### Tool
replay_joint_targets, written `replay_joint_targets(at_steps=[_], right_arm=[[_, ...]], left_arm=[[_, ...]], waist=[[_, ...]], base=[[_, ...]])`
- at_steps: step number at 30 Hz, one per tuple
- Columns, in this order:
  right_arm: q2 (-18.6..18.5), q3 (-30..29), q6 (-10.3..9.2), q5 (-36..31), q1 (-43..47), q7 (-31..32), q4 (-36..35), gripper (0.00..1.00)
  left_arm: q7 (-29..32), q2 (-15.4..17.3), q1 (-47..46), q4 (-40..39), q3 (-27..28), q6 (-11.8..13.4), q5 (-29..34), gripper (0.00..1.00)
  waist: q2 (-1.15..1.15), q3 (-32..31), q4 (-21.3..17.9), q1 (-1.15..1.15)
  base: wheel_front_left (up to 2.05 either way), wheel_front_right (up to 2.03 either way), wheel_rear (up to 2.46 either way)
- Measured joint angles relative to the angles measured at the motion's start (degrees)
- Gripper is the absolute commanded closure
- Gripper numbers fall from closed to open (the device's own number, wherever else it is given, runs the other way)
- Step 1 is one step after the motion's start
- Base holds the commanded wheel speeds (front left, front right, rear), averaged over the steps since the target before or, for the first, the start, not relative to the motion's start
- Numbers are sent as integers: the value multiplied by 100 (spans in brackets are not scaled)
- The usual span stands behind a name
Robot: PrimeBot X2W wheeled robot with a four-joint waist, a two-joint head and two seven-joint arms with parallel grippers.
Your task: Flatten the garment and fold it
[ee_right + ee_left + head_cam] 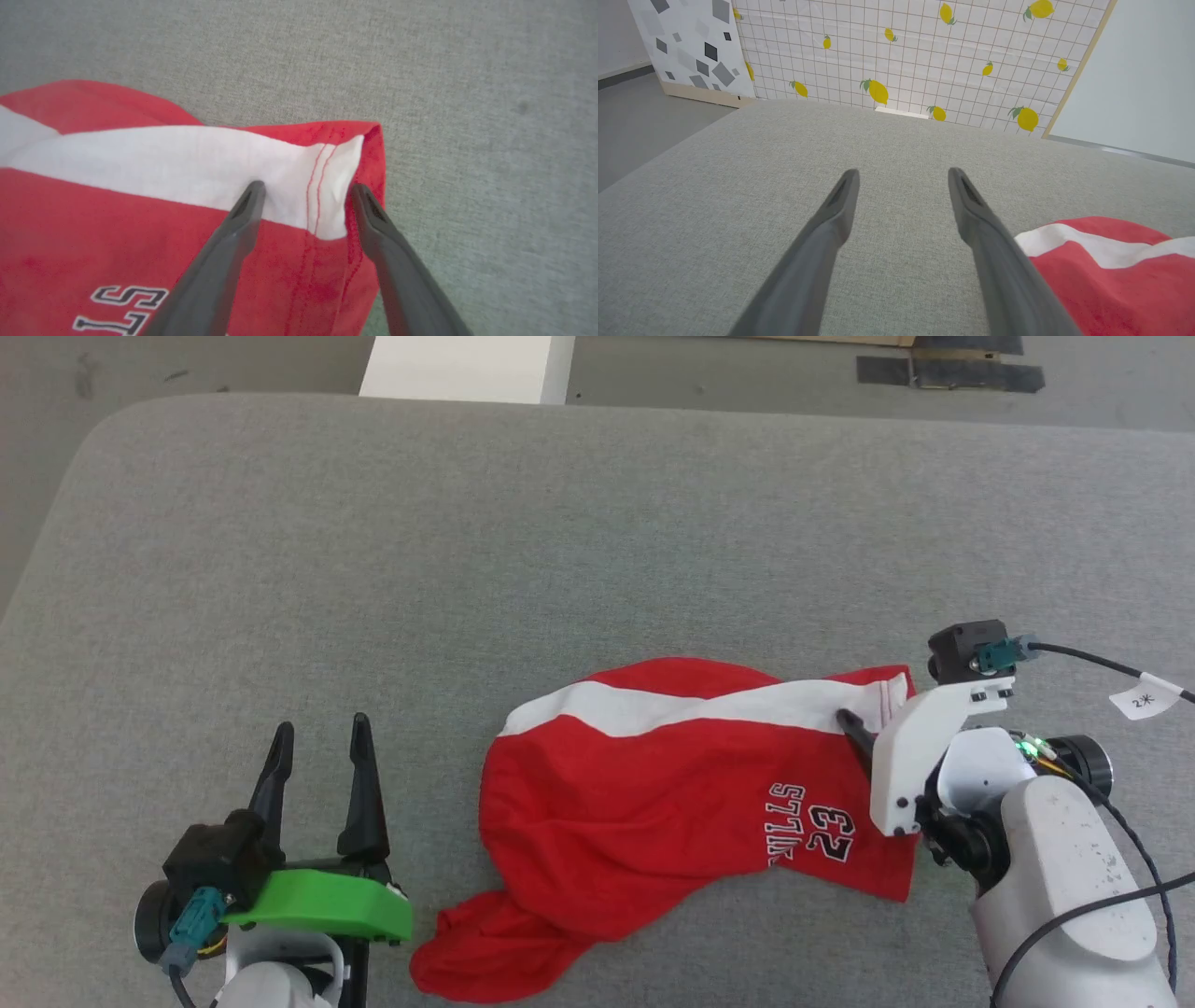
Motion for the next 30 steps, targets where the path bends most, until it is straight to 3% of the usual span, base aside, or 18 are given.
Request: replay_joint_targets(at_steps=[1,8,18,19,20,24,30], right_arm=[[0,3,0,1,-22,-32,18,100],[10,-143,0,71,-40,-225,-52,100],[-158,-2069,0,-379,254,-109,-387,100],[-110,-2448,0,-433,355,-118,-333,74],[-83,-2502,0,-431,369,-158,-318,0],[3,-2602,0,-190,415,-603,-401,0],[-2,-2480,0,869,1229,-1700,-612,0]], left_arm=[[-1,-1,-12,19,0,-1,0,0],[-19,-40,-14,141,-27,-52,49,0],[-25,-155,-13,257,-162,-153,114,0],[-41,-155,-1,300,-134,-148,135,0],[-41,-155,7,307,-125,-148,135,0],[-41,-155,44,342,-113,-146,130,0],[116,-225,64,142,-163,-151,-152,0]], waist=[[0,13,19,0],[0,-111,-28,0],[0,-369,-147,0],[0,-397,-178,0],[0,-408,-193,0],[0,-496,-234,0],[0,-702,-340,0]], base=[[0,0,0],[0,0,0],[0,0,0],[0,0,0],[0,0,0],[0,0,0],[0,0,0]])
